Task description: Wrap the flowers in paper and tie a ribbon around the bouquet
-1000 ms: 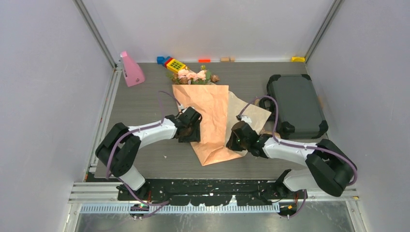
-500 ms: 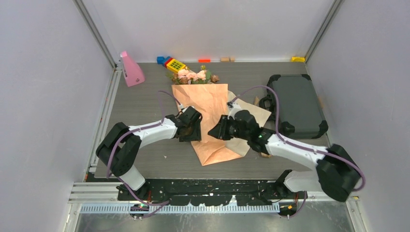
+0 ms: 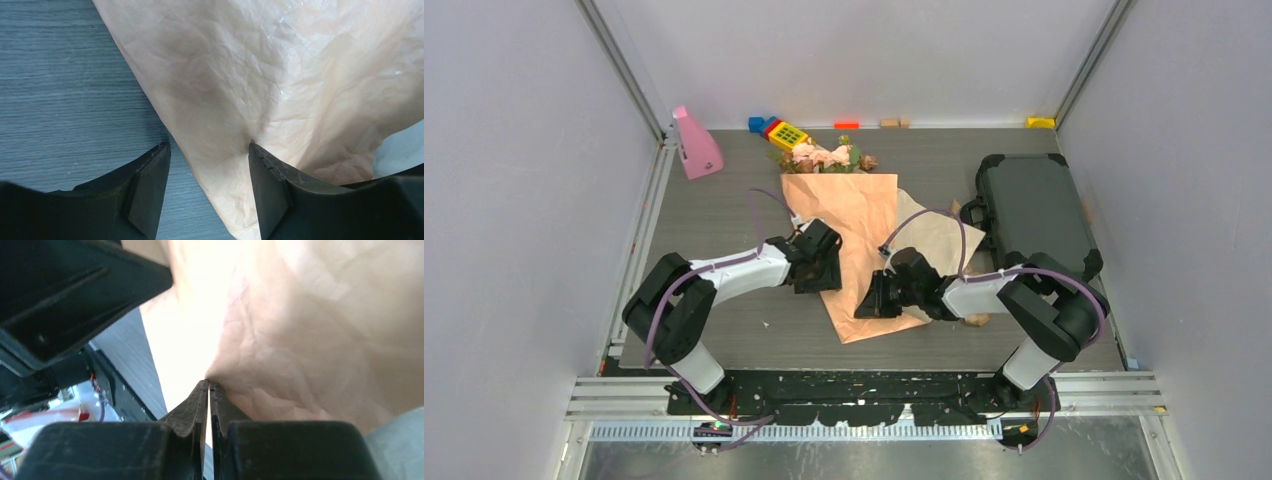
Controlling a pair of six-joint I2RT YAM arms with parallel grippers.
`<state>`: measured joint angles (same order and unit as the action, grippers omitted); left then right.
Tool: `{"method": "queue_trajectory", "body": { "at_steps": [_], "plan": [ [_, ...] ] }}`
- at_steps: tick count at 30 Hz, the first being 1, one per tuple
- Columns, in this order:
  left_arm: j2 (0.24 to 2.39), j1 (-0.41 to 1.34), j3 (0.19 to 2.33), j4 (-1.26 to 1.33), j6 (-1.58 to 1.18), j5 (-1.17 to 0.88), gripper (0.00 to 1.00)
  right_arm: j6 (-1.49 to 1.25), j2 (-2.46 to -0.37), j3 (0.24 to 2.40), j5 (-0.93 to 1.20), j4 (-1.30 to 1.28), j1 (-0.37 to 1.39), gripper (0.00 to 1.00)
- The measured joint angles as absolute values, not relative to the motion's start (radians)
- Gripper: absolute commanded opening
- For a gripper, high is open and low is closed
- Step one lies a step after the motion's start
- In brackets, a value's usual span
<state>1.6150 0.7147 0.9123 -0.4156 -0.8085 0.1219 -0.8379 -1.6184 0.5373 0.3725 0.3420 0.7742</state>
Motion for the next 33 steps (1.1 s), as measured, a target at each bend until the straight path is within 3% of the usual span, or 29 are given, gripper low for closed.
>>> {"method": "queue_trajectory", "body": {
  "at_steps": [11, 16, 25, 33],
  "plan": [
    [1.694, 0.529, 1.001, -0.417, -0.8, 0.057, 0.56, -0.795, -1.628, 0.515, 0.392, 0.402, 0.774, 0.07],
    [1.821, 0.407, 1.151, -0.427, -0.78, 0.042, 0.46, -0.784, -1.631, 0.514, 0.401, 0.408, 0.77, 0.05],
    [2.082, 0.267, 1.53, -0.547, -0.741, 0.089, 0.41, -0.783, -1.646, 0.503, 0.438, 0.443, 0.743, 0.02],
    [2.24, 0.215, 1.786, -0.651, -0.704, 0.138, 0.28, -0.785, -1.663, 0.492, 0.479, 0.479, 0.722, 0.01]
  ]
}}
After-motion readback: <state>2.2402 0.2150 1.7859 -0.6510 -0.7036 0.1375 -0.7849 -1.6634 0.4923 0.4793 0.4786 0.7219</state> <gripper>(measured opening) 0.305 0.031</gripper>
